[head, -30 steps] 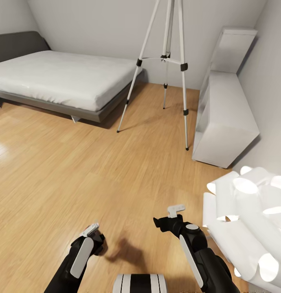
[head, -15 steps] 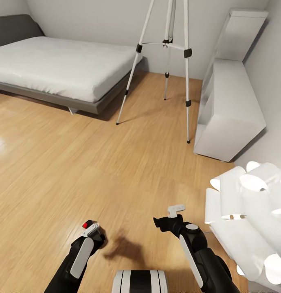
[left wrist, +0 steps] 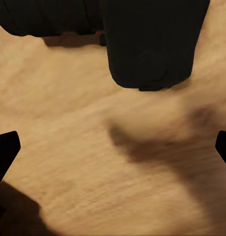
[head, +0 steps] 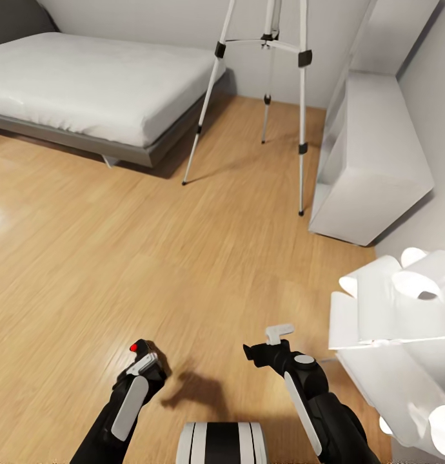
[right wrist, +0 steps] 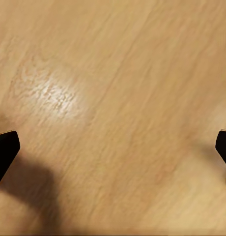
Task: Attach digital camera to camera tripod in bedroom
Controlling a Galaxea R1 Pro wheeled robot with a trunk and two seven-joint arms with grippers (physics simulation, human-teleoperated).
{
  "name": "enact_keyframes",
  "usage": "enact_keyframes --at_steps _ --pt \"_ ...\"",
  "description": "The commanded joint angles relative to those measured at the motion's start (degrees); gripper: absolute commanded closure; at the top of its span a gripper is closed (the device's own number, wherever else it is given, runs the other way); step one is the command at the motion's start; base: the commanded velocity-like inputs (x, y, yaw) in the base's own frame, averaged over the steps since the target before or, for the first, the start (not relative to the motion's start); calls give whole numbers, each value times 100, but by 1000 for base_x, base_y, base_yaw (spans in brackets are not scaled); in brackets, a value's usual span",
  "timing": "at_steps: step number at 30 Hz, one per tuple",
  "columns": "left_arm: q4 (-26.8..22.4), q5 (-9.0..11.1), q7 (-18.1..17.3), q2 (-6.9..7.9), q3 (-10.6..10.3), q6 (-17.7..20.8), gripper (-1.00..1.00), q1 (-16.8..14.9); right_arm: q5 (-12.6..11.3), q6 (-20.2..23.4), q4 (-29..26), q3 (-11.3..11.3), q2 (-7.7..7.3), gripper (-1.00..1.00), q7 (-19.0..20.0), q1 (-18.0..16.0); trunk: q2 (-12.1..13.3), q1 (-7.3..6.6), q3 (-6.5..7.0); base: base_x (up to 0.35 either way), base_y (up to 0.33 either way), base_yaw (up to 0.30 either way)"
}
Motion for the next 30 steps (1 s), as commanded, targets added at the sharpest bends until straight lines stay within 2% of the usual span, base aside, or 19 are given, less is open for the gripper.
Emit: enact_keyframes --at_steps 1,7,19,30 --pt "-13 48 36 -4 11 14 -100 -2 -2 29 -7 -3 1 -100 15 -2 -3 1 -27 0 0 0" --pt "-30 46 35 -6 -94 8 -100 -2 -2 30 -7 -3 -1 -100 11 -2 -3 1 -27 0 0 0" --pt "-42 42 36 -12 -625 -65 -100 -2 1 21 -7 -3 5 -100 9 -2 -3 1 -27 0 0 0" --pt "-18 34 50 -1 -1077 -486 -100 -1 6 21 -7 -3 1 -100 13 -2 -3 1 -27 0 0 0"
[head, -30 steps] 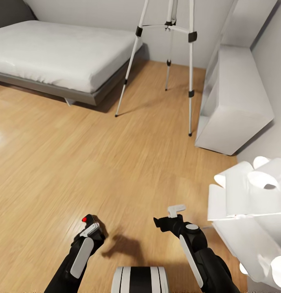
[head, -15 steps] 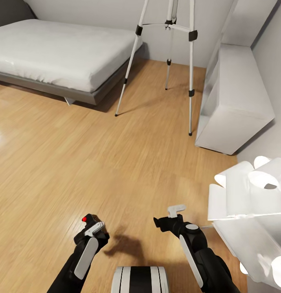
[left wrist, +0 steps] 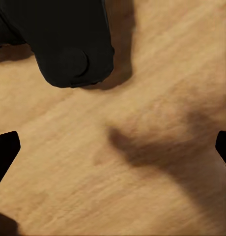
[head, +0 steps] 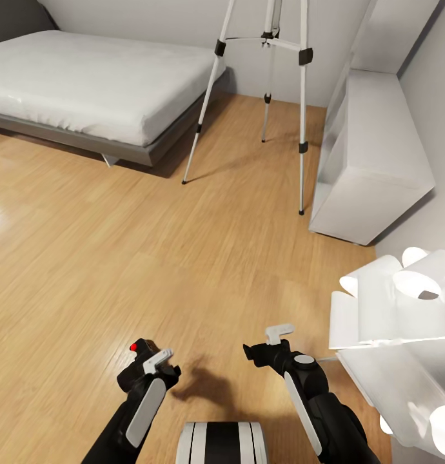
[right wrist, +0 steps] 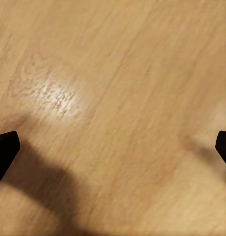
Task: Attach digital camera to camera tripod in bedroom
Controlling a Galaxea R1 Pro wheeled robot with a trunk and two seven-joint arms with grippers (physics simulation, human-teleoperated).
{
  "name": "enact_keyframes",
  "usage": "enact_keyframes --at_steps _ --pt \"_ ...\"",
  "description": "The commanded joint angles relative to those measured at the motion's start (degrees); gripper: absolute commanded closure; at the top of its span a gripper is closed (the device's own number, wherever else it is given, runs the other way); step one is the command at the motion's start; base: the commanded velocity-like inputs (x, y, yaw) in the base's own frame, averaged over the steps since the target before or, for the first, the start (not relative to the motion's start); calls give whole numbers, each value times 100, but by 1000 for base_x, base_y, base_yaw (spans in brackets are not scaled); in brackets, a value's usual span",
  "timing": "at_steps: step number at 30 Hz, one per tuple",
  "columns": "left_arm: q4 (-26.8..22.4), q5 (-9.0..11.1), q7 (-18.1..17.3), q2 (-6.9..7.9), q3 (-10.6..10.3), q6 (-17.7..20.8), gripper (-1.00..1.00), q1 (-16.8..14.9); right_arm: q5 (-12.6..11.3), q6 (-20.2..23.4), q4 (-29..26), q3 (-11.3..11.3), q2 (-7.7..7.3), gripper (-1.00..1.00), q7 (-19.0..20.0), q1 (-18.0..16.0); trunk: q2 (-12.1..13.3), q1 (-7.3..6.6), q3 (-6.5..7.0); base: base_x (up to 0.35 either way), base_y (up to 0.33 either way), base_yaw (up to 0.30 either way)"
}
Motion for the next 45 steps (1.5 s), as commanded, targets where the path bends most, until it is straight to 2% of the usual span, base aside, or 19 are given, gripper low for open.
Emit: enact_keyframes --at_steps 1,15,24,45 --pt "3 42 44 3 -27 -9 -100 -2 -3 29 -7 -4 3 -100 14 -2 -2 -1 -4 0 0 0" --pt "63 45 38 7 -67 -103 -100 -2 -9 32 -5 -4 3 -100 13 -2 -2 -1 -4 0 0 0" --pt "225 116 33 21 -41 -735 -100 -2 -9 29 -7 -4 7 -100 12 -2 -2 -1 -4 0 0 0" --pt "302 105 33 10 -40 -832 -100 -2 -9 12 -3 -4 6 -100 12 -2 -2 -1 -4 0 0 0"
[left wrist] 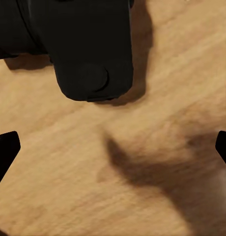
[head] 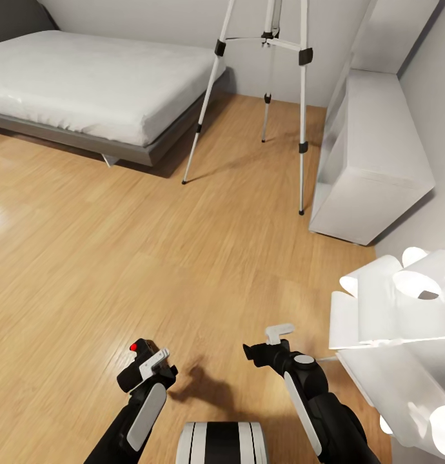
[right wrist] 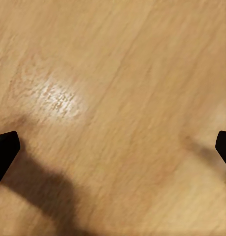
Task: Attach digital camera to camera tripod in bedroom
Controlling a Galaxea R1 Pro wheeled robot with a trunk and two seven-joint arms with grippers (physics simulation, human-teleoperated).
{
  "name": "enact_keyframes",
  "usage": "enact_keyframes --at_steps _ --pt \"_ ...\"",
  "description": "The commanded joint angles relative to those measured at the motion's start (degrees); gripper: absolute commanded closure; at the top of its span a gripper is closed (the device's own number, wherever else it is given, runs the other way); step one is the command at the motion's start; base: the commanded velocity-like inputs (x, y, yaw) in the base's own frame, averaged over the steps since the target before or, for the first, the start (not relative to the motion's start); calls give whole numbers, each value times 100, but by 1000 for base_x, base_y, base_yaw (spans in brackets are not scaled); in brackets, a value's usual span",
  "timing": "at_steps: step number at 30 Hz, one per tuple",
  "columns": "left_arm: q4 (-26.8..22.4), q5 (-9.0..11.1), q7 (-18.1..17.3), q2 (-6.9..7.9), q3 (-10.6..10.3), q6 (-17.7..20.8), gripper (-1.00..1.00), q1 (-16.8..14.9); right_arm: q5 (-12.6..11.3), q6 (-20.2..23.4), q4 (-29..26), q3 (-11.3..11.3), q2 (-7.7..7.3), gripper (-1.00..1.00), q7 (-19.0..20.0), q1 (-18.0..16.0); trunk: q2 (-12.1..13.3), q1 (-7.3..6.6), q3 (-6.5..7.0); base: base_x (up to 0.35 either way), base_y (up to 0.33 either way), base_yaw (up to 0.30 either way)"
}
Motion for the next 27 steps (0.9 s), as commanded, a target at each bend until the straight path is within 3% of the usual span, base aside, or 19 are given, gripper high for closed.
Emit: enact_keyframes --at_steps 1,27 --pt "-9 30 41 2 -10 15 -100 -1 -2 29 -6 -4 2 -100 14 -2 -2 -1 -4 0 0 0" --pt "-50 28 53 10 -1 12 -100 -1 -3 28 -9 -4 3 -100 19 -2 -36 66 -580 0 0 0"
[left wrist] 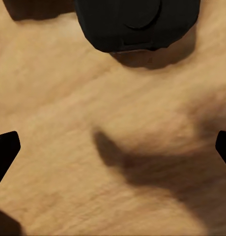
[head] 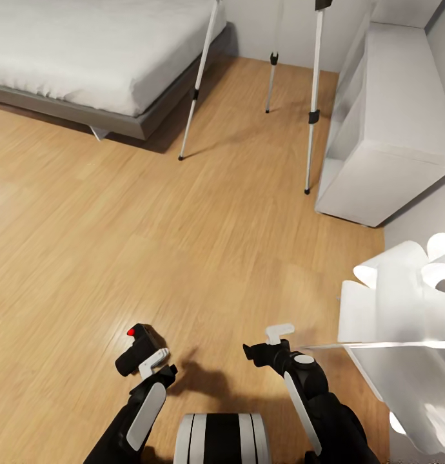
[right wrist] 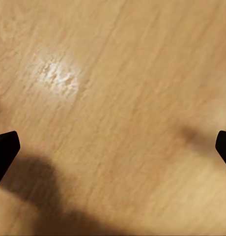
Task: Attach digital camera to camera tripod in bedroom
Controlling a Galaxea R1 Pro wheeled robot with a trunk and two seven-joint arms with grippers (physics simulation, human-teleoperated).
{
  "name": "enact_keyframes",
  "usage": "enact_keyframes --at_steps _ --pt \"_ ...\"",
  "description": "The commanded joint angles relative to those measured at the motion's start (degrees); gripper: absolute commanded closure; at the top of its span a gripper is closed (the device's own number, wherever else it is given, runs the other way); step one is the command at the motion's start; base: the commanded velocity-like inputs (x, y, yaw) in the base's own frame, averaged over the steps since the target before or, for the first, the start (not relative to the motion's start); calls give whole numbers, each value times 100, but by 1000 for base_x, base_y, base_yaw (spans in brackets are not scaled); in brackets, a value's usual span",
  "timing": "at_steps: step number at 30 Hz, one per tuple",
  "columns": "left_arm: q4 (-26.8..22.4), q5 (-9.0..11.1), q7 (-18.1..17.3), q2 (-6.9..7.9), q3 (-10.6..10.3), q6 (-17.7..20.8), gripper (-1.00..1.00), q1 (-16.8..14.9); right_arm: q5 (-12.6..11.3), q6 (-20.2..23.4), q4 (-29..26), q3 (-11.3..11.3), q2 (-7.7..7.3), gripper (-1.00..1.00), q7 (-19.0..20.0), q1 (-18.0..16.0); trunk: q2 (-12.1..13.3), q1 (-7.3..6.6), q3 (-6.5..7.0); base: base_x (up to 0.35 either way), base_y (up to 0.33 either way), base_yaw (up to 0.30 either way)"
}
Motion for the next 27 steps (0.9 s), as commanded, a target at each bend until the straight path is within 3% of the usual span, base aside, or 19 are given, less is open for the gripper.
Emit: enact_keyframes --at_steps 1,27 --pt "-14 29 40 2 -10 16 -100 -1 -2 29 -7 -4 1 -100 15 -2 -2 -1 -4 0 0 0" --pt "-63 29 47 0 -10 16 -100 -1 -4 34 -4 -4 -1 -100 16 -2 -2 -1 -4 0 0 0"
